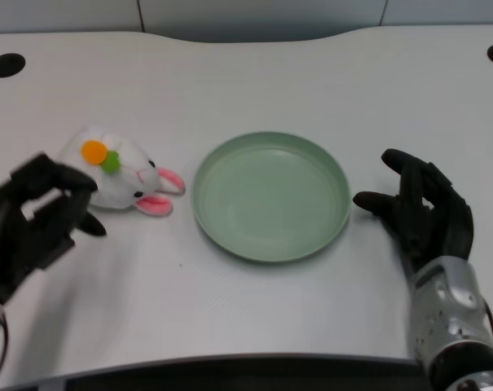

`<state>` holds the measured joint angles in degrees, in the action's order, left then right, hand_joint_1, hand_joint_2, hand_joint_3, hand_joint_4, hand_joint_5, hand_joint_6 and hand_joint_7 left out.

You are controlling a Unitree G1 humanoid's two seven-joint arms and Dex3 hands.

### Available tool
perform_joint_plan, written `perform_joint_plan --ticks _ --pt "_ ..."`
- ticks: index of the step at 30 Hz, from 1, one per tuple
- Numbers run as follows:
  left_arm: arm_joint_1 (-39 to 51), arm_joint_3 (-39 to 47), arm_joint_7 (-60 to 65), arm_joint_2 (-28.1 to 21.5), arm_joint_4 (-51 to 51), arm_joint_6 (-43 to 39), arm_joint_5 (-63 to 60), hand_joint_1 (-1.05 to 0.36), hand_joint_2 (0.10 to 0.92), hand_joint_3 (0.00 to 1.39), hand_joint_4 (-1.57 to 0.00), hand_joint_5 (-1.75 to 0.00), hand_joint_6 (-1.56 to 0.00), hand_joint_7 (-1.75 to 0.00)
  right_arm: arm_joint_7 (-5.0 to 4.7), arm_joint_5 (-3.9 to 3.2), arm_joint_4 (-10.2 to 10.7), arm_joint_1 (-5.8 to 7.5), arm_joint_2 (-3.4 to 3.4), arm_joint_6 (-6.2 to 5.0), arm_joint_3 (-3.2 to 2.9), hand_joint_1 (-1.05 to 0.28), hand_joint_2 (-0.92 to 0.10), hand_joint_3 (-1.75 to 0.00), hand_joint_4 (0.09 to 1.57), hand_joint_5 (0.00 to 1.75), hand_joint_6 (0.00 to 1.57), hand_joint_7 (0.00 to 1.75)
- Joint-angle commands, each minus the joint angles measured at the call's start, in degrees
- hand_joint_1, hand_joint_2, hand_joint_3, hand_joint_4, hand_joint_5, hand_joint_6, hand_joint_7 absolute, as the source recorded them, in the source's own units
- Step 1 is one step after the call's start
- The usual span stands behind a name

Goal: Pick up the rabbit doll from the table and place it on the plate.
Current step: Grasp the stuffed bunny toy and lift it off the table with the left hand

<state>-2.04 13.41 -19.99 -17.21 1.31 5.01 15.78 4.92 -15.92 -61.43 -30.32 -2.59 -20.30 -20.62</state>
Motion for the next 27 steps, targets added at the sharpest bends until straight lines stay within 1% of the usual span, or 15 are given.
perform_joint_plan --ticks 1,4,6,8,10,12,14,15,16,18,19,21,23,25,27 --pt "-3.3 -0.2 0.4 -4.5 3.6 0.3 -3.6 -0.5 0.921 0.34 -0.58 -1.53 -0.57 -1.02 -0.51 0.13 0.9 1.05 0.73 0.27 0.25 -0.4 -0.92 -0.39 0.76 1.12 0.7 0.79" --pt "-6.8 -1.8 -0.1 -8.9 3.3 -2.5 -9.2 -0.5 0.921 0.29 -0.56 -1.37 -0.59 -0.75 -0.76 0.19 1.3 1.26 0.91 0.32 0.43 -0.4 -0.92 -0.38 0.77 1.13 0.7 0.79" --pt "-9.8 -3.4 -1.4 -12.5 1.6 -5.6 -13.3 -0.47 0.921 0.27 -0.53 -1.28 -0.59 -0.6 -0.6 0.24 1.4 1.39 0.88 0.31 0.6 -0.41 -0.92 -0.38 0.76 1.13 0.7 0.79" --pt "-12.4 -4.8 -1.7 -15.1 0.0 -8.0 -17.2 -0.48 0.921 0.2 -0.53 -1.12 -0.64 -0.42 -0.37 0.46 1.6 1.64 0.86 0.03 0.91 -0.41 -0.92 -0.39 0.74 1.12 0.7 0.79" --pt "-15.2 -6.4 -2.7 -18.0 -2.2 -10.2 -20.5 -0.51 0.921 0.17 -0.52 -1.01 -0.65 -0.31 -0.45 0.6 2.0 1.81 0.86 0.18 1.14 -0.41 -0.92 -0.4 0.75 1.13 0.69 0.79" --pt "-18.6 -8.9 -3.3 -21.1 -6.2 -13.4 -25.0 -0.56 0.921 0.12 -0.48 -0.89 -0.62 -0.23 -0.55 0.41 2.5 1.91 1.0 0.66 1.12 -0.4 -0.92 -0.41 0.75 1.13 0.69 0.79" --pt "-20.1 -10.0 -3.3 -22.2 -8.5 -15.2 -27.2 -0.58 0.921 0.09 -0.44 -0.84 -0.61 -0.2 -0.65 0.29 3.0 2.02 1.1 0.97 1.13 -0.4 -0.92 -0.41 0.76 1.14 0.69 0.8" --pt "-21.8 -12.3 -3.6 -24.2 -9.9 -15.8 -31.3 -0.59 0.921 0.08 -0.44 -0.83 -0.61 -0.19 -0.37 0.3 2.8 2.08 1.08 0.61 1.16 -0.4 -0.92 -0.41 0.76 1.14 0.69 0.8" --pt "-23.1 -14.0 -3.7 -25.6 -11.0 -16.3 -34.3 -0.64 0.914 0.05 -0.34 -0.7 -0.54 -0.13 -0.15 0.31 2.7 2.14 1.06 0.32 1.18 -0.4 -0.92 -0.41 0.75 1.14 0.69 0.8" --pt "-26.4 -17.7 -5.3 -27.9 -13.8 -16.8 -39.7 -0.68 0.912 0.02 -0.3 -0.54 -0.49 -0.06 -0.21 0.53 2.3 2.02 0.94 0.06 1.28 -0.41 -0.92 -0.41 0.74 1.14 0.68 0.8" --pt "-27.7 -19.0 -6.2 -28.4 -15.1 -17.1 -41.1 -0.73 0.904 0.01 -0.28 -0.39 -0.44 -0.02 -0.44 0.64 2.4 1.99 0.86 0.29 1.34 -0.41 -0.92 -0.41 0.74 1.14 0.69 0.8" --pt "-29.5 -20.6 -7.1 -29.1 -17.0 -17.9 -42.9 -0.79 0.898 0.0 -0.26 -0.26 -0.38 -0.01 -0.77 0.66 2.6 1.93 0.82 0.67 1.37 -0.42 -0.92 -0.4 0.74 1.14 0.69 0.81" --pt "-31.9 -23.6 -7.7 -29.7 -19.5 -18.9 -46.6 -0.84 0.901 0.0 -0.19 -0.19 -0.29 0.0 -1.29 0.75 2.9 1.91 0.71 1.22 1.47 -0.42 -0.92 -0.4 0.73 1.14 0.69 0.81" --pt "-34.2 -26.5 -8.3 -29.8 -22.0 -19.1 -50.3 -0.91 0.9 0.0 -0.09 -0.12 -0.2 0.0 -1.39 0.52 2.9 1.8 0.66 1.41 1.36 -0.42 -0.92 -0.4 0.73 1.14 0.68 0.81" --pt "-36.1 -29.2 -8.9 -29.2 -24.3 -18.7 -53.4 -0.95 0.904 0.0 -0.04 -0.09 -0.16 0.0 -1.22 0.23 2.9 1.77 0.61 1.71 1.25 -0.42 -0.92 -0.4 0.72 1.14 0.68 0.81"
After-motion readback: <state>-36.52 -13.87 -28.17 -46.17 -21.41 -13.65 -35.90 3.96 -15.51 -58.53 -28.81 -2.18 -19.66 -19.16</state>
